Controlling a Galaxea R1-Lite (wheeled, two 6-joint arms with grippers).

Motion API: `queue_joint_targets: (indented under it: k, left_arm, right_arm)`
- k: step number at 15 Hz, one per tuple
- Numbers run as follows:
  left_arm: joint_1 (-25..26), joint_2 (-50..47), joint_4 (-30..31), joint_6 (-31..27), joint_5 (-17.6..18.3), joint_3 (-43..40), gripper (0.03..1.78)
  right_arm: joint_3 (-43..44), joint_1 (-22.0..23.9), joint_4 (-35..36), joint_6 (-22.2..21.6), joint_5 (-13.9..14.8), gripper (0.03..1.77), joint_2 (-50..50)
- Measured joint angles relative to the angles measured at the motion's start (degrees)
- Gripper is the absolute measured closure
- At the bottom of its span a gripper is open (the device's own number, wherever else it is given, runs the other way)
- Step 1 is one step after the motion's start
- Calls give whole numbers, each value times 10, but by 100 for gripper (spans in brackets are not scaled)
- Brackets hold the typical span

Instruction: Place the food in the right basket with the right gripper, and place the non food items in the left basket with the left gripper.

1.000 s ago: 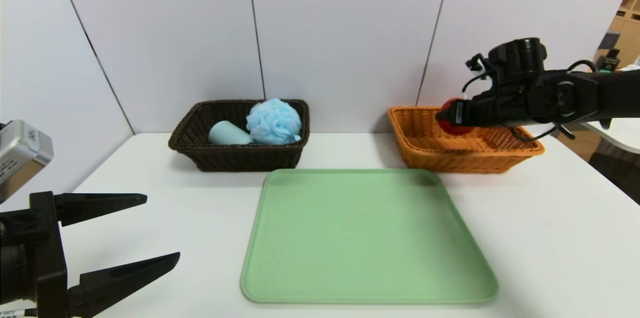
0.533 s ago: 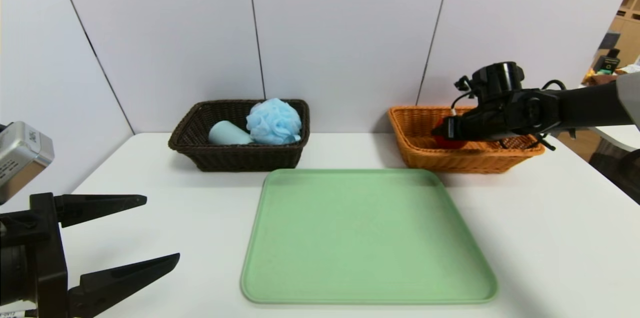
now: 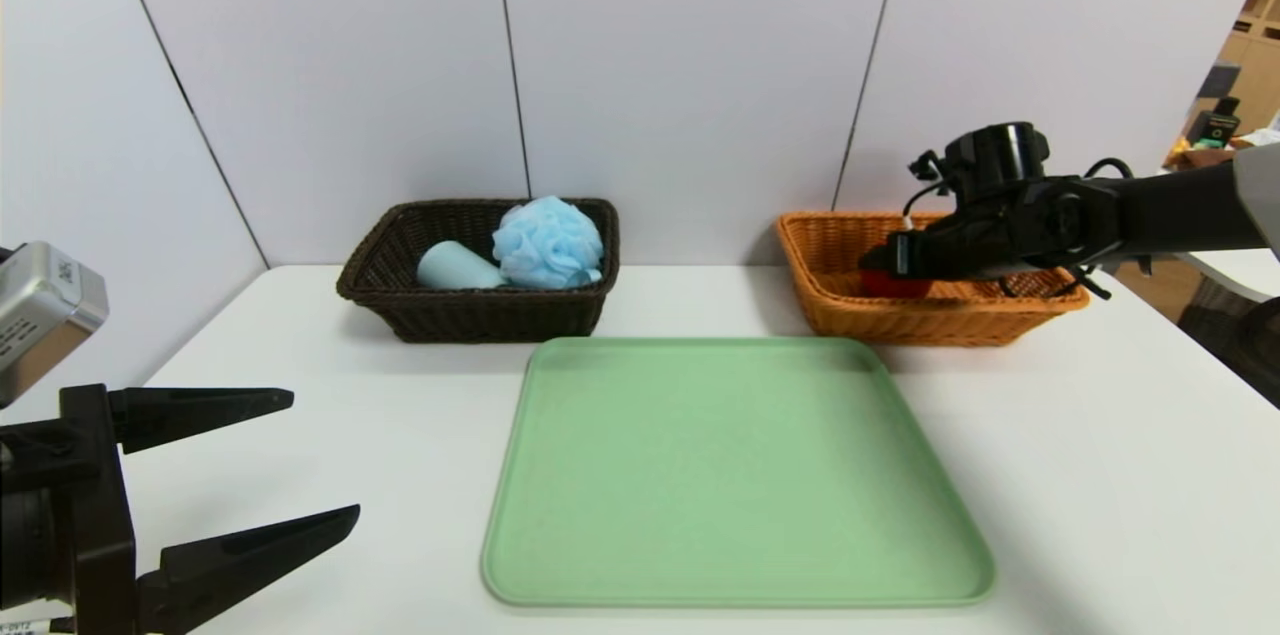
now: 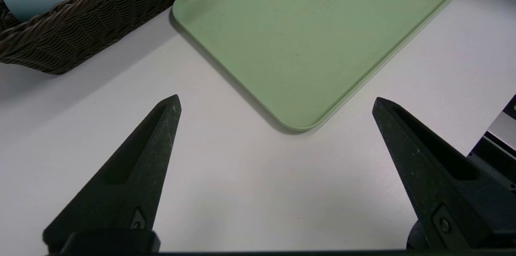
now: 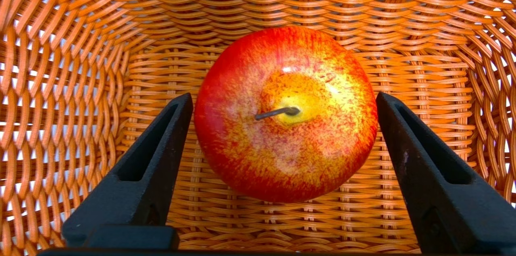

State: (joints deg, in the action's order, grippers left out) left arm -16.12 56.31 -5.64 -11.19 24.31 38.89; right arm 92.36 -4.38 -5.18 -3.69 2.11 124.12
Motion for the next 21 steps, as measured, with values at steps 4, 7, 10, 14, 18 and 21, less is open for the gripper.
queue_joint_targets:
  k: [4, 7, 10, 14, 18, 21]
  left_arm:
    - [1, -4, 0, 0, 0, 0, 12]
    - [1, -11, 0, 1, -3, 0, 12]
    - [1, -27, 0, 3, -11, -1, 12]
    - [0, -59, -4, 2, -43, -11, 12]
    - [1, -93, -5, 3, -76, -33, 12]
    - [9, -119, -5, 3, -87, -50, 12]
  right_arm:
    - [0, 2, -1, -1, 1, 18, -19]
    - [0, 1, -27, 1, 0, 15, -65]
    - [-4, -3, -76, 1, 0, 13, -134]
    - [-51, -5, -161, 1, -2, 11, -256]
    - [-167, -11, -211, 9, -2, 11, -391]
    - [-260, -15, -236, 14, -2, 11, -490]
